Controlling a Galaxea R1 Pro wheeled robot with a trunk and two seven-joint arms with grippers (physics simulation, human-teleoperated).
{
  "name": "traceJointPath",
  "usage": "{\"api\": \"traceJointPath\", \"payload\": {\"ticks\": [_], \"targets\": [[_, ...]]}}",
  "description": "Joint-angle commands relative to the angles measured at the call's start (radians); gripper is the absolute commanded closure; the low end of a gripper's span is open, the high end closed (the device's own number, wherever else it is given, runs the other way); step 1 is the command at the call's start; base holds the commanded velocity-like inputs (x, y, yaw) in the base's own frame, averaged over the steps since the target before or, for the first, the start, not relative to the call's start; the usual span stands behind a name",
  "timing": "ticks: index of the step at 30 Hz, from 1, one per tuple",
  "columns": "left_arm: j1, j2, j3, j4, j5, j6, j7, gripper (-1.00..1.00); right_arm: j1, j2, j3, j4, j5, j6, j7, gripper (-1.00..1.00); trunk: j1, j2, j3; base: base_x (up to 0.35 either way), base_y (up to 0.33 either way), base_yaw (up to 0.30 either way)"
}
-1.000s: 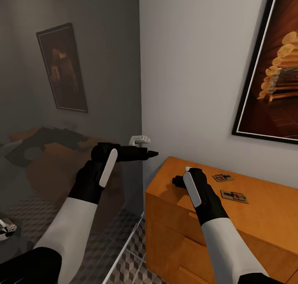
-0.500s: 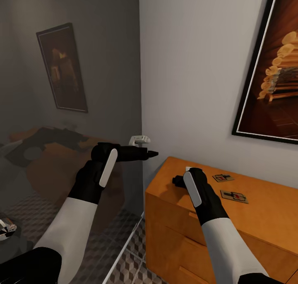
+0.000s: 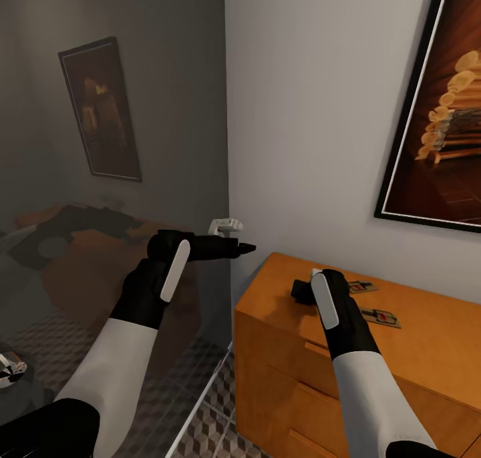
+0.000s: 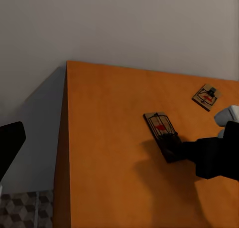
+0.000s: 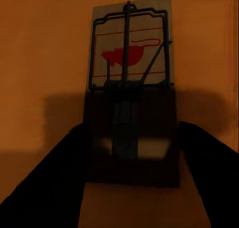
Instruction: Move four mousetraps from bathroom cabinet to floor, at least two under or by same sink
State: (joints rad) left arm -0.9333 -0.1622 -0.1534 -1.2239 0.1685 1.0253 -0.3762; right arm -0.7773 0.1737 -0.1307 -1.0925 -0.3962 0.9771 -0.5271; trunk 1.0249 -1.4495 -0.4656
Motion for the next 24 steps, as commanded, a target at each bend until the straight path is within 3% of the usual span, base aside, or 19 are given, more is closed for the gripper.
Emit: {"api": "traceJointPath", "payload": {"ticks": [1, 15, 21, 24], "targets": [[-0.001, 0.000, 0.000, -0.001, 0.004, 0.006, 0.001, -1.00, 0.000, 0.001, -0.004, 0.048, -0.001, 0.007, -0.011, 1.00, 0.000, 0.000, -0.001, 0.000, 0.000, 0.000], [-0.001, 0.001, 0.000, -0.002, 0.004, 0.006, 0.001, -1.00, 0.000, 0.001, 0.005, 0.043, 0.010, 0.011, -0.020, 1.00, 0.000, 0.000, -0.001, 0.000, 0.000, 0.000], [-0.001, 0.001, 0.000, -0.002, 0.004, 0.006, 0.000, -1.00, 0.000, 0.001, 0.035, -0.017, 0.020, 0.070, -0.022, 1.00, 0.000, 0.000, -0.001, 0.000, 0.000, 0.000], [-0.001, 0.001, 0.000, -0.002, 0.003, 0.006, 0.000, -1.00, 0.000, 0.001, 0.074, -0.101, 0.024, 0.070, -0.024, 1.00, 0.000, 0.000, -0.001, 0.000, 0.000, 0.000]]}}
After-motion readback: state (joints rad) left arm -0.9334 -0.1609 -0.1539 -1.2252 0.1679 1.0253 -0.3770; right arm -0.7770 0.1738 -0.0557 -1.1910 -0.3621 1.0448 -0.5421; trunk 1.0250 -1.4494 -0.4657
